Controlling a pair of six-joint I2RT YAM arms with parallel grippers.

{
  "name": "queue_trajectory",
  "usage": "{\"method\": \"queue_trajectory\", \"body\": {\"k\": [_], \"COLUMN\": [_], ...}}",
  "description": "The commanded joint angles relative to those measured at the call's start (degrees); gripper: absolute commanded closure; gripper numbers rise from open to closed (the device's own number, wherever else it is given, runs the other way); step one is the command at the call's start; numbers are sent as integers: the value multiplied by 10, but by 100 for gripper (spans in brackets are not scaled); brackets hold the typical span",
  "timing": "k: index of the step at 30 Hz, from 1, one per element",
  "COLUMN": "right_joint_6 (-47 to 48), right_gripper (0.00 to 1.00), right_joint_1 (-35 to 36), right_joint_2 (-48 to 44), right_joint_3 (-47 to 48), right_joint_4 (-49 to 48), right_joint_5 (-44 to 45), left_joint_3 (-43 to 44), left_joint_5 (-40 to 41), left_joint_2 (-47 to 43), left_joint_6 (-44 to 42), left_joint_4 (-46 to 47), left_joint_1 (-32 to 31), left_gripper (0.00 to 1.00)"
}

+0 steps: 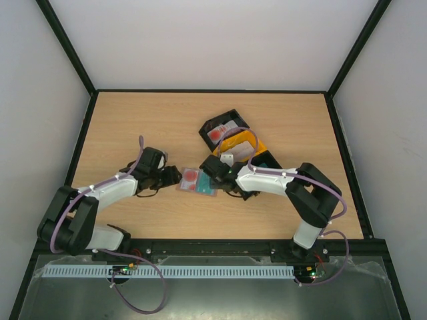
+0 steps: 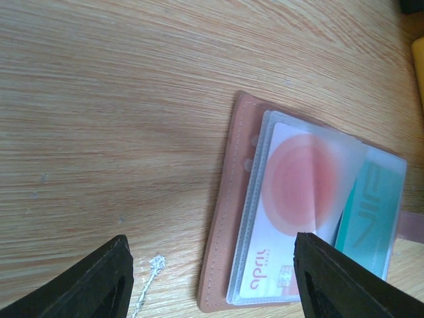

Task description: Put the credit cards into the card holder

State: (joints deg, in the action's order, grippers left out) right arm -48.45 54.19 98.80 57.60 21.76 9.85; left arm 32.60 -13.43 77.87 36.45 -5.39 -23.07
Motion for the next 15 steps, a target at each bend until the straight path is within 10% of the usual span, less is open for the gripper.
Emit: {"method": "queue_trajectory", "body": {"k": [1,7,15], "right_joint_6": [-11,0,24], "right_gripper": [97,98,98], "right_joint_1": [4,4,4], "right_joint_2": [9,-1,1], "right_joint_3": [27,77,134], "right_joint_4": [45,68,94], "right_joint_5": [30,47,45], "left_joint_3": [-12,-22,-25], "left_joint_5": [-9,-9,-45], "left_joint_2": [-4,2,28], "left_joint_6": [2,-1,4], "left_joint_4": [9,18,50], "left_joint_1": [9,11,11], "left_gripper": [32,55,54]}}
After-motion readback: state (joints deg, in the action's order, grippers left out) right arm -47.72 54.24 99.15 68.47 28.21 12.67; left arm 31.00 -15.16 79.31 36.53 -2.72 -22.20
